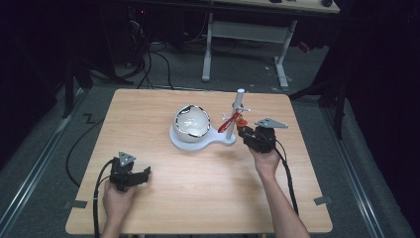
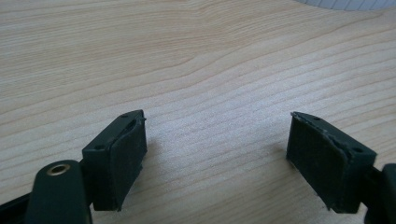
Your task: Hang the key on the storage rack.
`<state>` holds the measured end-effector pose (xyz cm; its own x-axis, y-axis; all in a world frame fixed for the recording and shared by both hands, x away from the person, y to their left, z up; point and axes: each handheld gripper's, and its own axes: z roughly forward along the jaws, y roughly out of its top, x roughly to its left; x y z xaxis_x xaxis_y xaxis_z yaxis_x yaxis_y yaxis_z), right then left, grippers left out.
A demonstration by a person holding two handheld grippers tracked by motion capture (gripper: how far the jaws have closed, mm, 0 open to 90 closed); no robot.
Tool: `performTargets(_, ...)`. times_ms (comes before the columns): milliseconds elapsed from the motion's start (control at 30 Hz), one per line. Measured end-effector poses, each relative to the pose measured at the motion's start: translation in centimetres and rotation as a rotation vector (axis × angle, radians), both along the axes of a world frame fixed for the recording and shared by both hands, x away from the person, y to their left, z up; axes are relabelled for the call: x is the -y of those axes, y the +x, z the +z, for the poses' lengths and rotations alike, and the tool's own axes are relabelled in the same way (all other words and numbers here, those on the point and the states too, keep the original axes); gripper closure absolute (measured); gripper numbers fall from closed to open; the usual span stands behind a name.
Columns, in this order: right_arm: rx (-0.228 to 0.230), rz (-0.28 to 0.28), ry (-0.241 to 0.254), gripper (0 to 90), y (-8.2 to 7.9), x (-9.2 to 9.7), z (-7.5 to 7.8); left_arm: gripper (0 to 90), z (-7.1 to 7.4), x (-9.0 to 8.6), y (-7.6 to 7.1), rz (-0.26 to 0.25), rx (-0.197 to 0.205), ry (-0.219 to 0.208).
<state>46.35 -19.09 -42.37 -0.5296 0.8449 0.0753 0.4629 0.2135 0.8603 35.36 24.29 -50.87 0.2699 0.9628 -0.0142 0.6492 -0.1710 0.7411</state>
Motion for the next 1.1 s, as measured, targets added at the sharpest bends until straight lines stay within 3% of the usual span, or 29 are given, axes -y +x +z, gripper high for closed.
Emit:
performTargets(367, 0.005, -0.007, 0.012, 61.8, -0.2, 0.3, 0.3, 20.4, 0.0, 0.0, 0.0, 0.000, 0.000, 0.000)
performTargets(700, 0.024, -0.030, 0.011, 56.4, -1.3, 1.7, 1.0, 20.4, 0.0, 0.0, 0.0, 0.000, 0.000, 0.000)
performTargets(833, 0.007, -0.042, 0.041, 55.4, -1.8, 2.6, 0.7, 20.4, 0.0, 0.0, 0.0, 0.000, 0.000, 0.000)
performTargets(1100, 0.013, -0.048, 0.040, 54.7, -2.6, 3.6, 0.7, 20.4, 0.0, 0.0, 0.0, 0.000, 0.000, 0.000)
